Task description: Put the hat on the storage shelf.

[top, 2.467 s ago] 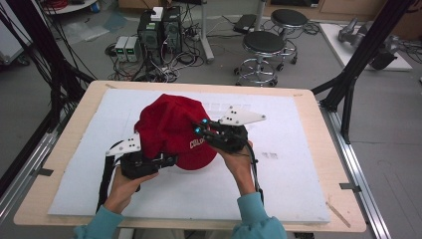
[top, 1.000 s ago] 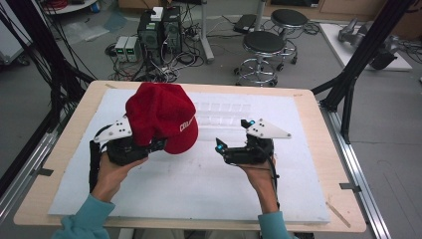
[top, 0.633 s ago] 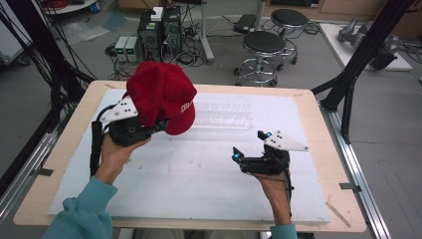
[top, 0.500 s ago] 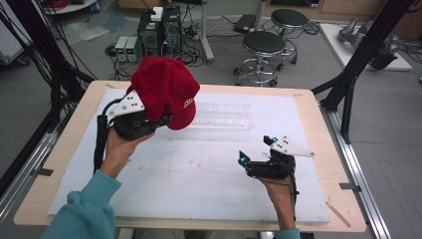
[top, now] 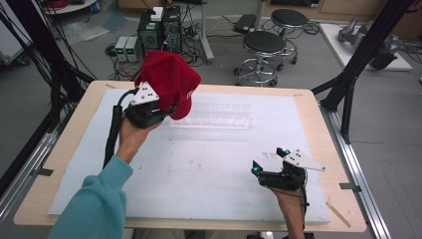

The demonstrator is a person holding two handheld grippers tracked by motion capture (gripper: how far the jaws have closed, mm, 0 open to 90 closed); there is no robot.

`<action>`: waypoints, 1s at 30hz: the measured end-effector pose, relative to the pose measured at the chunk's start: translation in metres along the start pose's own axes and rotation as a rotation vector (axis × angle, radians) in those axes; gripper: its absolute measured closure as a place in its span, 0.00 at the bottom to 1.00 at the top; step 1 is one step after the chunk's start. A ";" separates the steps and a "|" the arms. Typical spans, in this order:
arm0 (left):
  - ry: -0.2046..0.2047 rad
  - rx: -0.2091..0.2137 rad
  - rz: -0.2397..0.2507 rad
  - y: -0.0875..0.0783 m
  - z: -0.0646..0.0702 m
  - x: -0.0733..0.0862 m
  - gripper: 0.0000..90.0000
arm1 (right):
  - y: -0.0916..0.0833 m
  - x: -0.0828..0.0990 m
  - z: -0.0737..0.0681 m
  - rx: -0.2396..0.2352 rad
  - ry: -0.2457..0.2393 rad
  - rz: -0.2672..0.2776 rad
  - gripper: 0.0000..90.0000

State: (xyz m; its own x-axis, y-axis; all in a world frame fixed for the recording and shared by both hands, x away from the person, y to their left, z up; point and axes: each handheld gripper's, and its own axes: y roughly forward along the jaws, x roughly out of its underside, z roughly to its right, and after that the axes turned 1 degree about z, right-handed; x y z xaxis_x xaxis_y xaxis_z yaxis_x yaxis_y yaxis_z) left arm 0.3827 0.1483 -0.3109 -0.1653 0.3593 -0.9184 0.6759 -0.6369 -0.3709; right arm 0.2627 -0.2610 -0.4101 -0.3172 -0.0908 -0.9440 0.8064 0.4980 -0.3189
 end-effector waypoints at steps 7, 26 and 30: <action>-0.003 -0.028 -0.025 0.017 -0.003 0.004 0.95 | -0.001 0.015 0.004 0.009 0.006 0.006 0.01; -0.011 -0.094 -0.058 0.034 0.005 0.005 0.95 | 0.002 0.038 0.006 0.052 0.005 0.056 0.01; -0.027 -0.115 -0.061 0.037 0.011 0.004 0.95 | 0.003 0.038 0.005 0.077 0.005 0.062 0.01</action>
State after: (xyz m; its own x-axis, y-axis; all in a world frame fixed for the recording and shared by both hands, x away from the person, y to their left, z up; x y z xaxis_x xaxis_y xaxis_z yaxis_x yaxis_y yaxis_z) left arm 0.3993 0.1190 -0.3297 -0.2266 0.3759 -0.8985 0.7414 -0.5317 -0.4094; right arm 0.2552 -0.2675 -0.4474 -0.2682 -0.0577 -0.9616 0.8605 0.4345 -0.2661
